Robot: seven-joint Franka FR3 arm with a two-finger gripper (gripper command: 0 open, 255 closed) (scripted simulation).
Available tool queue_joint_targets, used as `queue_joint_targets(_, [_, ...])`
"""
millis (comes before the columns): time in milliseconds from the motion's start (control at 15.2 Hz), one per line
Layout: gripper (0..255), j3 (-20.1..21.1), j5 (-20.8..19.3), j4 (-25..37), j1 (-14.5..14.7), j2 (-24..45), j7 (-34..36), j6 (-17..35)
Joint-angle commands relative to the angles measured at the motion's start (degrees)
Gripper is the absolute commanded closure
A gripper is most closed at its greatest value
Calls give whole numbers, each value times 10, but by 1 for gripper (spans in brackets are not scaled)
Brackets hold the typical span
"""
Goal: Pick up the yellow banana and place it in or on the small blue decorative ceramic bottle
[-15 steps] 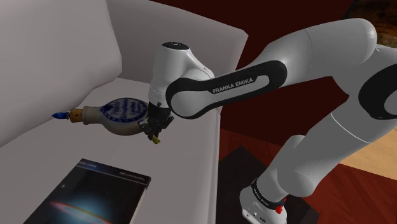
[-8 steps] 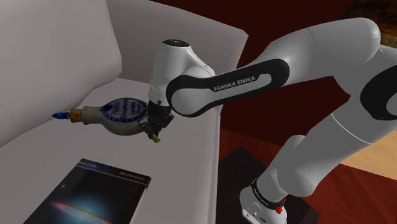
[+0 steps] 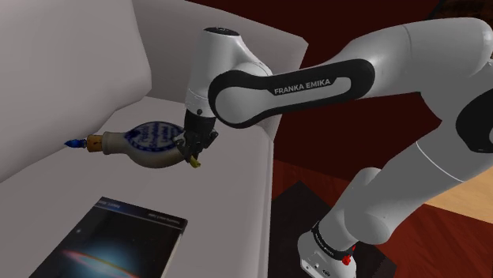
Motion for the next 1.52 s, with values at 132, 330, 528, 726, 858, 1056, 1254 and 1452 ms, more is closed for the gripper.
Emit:
queue_joint_targets(132, [255, -2, 3, 20, 0, -12, -1, -32])
queue_joint_targets(330, [255, -4, 4, 37, 0, -19, -1, -55])
queue_joint_targets(528, [255, -6, 4, 56, -1, -24, -1, -79])
queue_joint_targets(726, [255, -8, 5, 75, -1, -28, -1, -102])
queue_joint_targets(858, [255, -9, 4, 89, -2, -30, -1, -117])
queue_joint_targets(1056, [255, -11, 4, 110, -2, -32, 0, -141])
queue_joint_targets(1254, [255, -12, 3, 132, -3, -33, 1, -164])
queue_joint_targets(1452, [255, -13, 2, 156, -4, -32, 2, -187])
